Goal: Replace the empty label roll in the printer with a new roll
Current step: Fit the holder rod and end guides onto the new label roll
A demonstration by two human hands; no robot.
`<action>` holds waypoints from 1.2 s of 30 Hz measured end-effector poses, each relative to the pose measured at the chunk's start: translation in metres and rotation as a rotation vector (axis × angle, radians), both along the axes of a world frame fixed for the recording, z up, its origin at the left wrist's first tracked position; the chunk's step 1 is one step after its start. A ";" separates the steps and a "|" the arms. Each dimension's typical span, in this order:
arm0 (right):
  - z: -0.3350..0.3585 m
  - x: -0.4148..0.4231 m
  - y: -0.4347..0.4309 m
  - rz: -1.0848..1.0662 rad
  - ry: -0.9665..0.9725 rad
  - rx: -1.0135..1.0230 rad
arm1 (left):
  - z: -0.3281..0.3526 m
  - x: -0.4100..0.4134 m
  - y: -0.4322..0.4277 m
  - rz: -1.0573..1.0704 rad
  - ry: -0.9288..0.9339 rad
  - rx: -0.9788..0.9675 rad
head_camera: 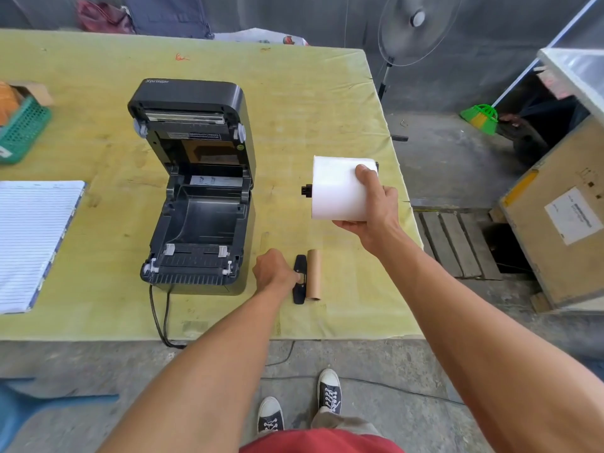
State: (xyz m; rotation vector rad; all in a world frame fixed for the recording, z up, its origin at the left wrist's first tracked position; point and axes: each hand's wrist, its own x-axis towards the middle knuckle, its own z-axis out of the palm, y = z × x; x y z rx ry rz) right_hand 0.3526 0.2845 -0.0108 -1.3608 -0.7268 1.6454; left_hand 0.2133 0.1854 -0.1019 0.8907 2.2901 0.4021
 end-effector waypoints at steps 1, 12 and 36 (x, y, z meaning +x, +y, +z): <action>-0.001 0.001 0.001 0.001 -0.003 0.001 | -0.001 0.002 0.000 -0.022 0.014 0.007; -0.006 0.011 0.007 0.005 -0.013 -0.005 | 0.005 -0.001 0.009 -0.117 0.082 -0.022; 0.012 0.003 0.007 0.012 -0.055 0.042 | 0.097 -0.034 0.077 0.082 -0.592 0.704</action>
